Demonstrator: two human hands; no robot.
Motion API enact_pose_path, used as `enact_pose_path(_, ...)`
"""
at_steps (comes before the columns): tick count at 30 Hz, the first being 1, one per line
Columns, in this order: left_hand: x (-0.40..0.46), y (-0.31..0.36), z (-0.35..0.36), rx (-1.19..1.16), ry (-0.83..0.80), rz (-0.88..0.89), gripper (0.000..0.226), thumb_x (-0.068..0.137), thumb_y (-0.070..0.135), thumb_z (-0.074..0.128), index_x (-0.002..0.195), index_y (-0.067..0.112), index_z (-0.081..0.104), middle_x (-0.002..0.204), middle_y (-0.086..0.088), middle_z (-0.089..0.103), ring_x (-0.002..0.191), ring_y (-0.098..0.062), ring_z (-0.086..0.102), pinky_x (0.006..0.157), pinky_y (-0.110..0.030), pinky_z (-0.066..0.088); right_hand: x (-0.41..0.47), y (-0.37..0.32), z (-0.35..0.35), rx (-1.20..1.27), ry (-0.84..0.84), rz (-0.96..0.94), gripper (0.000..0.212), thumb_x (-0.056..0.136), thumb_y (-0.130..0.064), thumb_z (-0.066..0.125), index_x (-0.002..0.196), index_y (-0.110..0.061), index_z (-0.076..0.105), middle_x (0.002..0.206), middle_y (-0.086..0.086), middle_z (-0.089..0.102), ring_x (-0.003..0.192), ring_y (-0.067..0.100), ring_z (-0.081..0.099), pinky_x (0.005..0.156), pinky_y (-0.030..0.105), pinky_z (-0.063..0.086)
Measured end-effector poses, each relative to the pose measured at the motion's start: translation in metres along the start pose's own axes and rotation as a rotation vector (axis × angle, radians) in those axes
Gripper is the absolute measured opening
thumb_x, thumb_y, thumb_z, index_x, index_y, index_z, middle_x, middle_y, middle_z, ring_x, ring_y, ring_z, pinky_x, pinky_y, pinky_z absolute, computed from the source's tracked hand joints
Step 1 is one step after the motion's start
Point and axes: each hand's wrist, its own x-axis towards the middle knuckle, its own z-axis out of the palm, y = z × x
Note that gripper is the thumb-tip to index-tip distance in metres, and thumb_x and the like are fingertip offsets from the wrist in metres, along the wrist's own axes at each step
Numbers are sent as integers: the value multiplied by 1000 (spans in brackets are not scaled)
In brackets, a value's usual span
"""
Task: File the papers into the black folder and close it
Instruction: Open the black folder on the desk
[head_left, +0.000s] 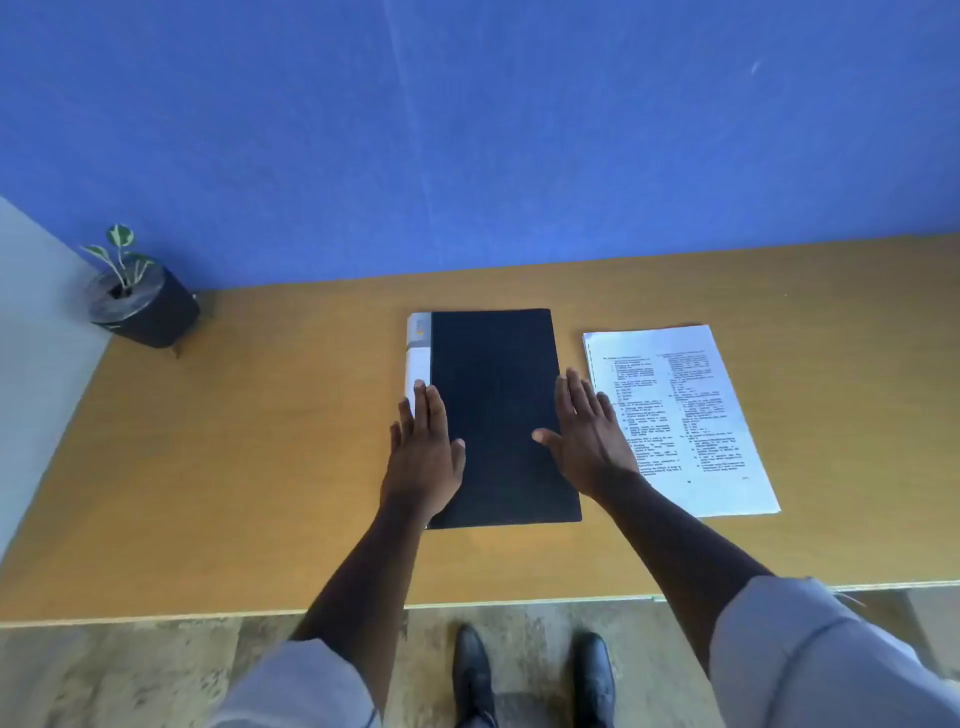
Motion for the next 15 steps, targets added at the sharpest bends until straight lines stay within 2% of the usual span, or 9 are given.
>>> enact_pose_path(2, -2, -3, 3, 38, -6, -60, 73, 103, 36, 37, 157, 2, 0, 166, -18, -2, 152, -42, 8, 120, -48, 21, -2, 0, 6, 25, -39, -5, 79, 103, -49, 40, 159, -6, 6, 169, 13, 3, 156, 28, 5, 125, 39, 9)
enact_pose_path(5, -9, -12, 13, 45, -56, -120, 73, 103, 39, 37, 157, 3, 3, 166, -19, 1, 151, -42, 13, 120, -44, 22, -7, 0, 20, 53, -94, -11, 76, 103, -47, 42, 159, -5, 11, 168, 13, 7, 155, 28, 10, 124, 38, 12)
enact_pose_path(15, -22, -33, 21, 120, -134, 49, 82, 100, 53, 39, 158, 8, 2, 167, -13, -6, 150, -36, 20, 114, -43, 35, -17, 1, 44, 56, -127, 28, 69, 102, -41, 49, 156, -10, 19, 168, 11, 11, 155, 27, 7, 118, 42, 28)
